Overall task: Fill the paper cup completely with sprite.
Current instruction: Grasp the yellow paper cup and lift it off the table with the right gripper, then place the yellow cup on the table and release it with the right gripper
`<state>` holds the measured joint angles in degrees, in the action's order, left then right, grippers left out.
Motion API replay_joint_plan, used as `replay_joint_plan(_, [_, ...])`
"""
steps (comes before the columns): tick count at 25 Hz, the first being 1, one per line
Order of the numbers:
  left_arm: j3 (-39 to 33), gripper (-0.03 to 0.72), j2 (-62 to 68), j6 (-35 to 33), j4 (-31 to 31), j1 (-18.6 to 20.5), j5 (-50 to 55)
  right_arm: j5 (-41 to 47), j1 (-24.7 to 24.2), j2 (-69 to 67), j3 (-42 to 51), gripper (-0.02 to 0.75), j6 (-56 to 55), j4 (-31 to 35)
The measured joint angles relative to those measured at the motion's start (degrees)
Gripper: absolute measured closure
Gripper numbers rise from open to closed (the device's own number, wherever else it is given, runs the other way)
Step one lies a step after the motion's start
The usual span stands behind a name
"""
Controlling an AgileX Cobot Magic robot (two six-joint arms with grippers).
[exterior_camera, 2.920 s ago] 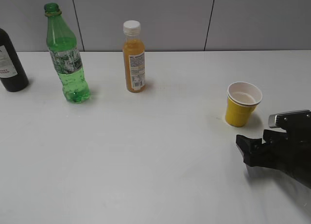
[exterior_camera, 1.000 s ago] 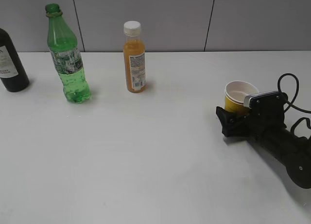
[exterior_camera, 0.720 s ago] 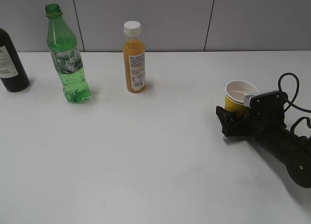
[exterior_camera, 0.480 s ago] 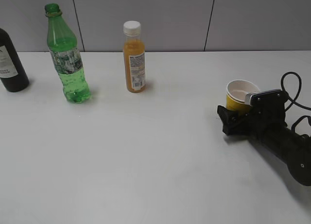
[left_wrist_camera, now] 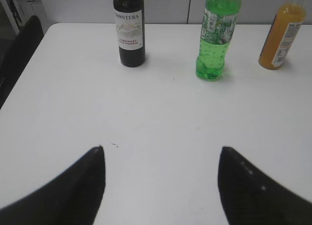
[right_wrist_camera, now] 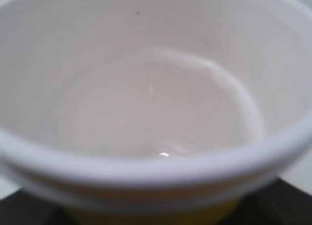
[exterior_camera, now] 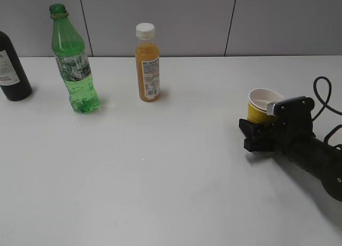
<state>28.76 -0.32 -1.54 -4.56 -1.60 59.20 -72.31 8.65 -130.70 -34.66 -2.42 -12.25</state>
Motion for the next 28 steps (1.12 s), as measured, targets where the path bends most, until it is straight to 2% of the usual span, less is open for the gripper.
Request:
replay_joint_plan(7, [0.0, 0.136, 0.0, 0.0, 0.0, 0.0, 0.0, 2.45, 0.0, 7.12, 2.37, 0.281, -0.14, -1.88])
replay_joint_plan(9, [0.0, 0.136, 0.0, 0.0, 0.0, 0.0, 0.0, 2.45, 0.0, 8.8, 2.83, 0.281, -0.19, -5.47])
replay_joint_plan(15, [0.0, 0.136, 0.0, 0.0, 0.0, 0.0, 0.0, 2.45, 0.0, 11.22, 2.85, 0.281, -0.26, -25.41])
replay_joint_plan(20, [0.0, 0.136, 0.0, 0.0, 0.0, 0.0, 0.0, 2.51, 0.0, 11.22, 2.91, 0.281, -2.07, -37.99])
replay_joint_plan(24, [0.0, 0.136, 0.0, 0.0, 0.0, 0.0, 0.0, 2.51, 1.07, 11.29, 2.73, 0.281, -4.11, -42.84])
replay_joint_plan(28, [0.0, 0.136, 0.0, 0.0, 0.0, 0.0, 0.0, 2.56, 5.69, 11.29, 1.13, 0.281, -4.44, -44.11])
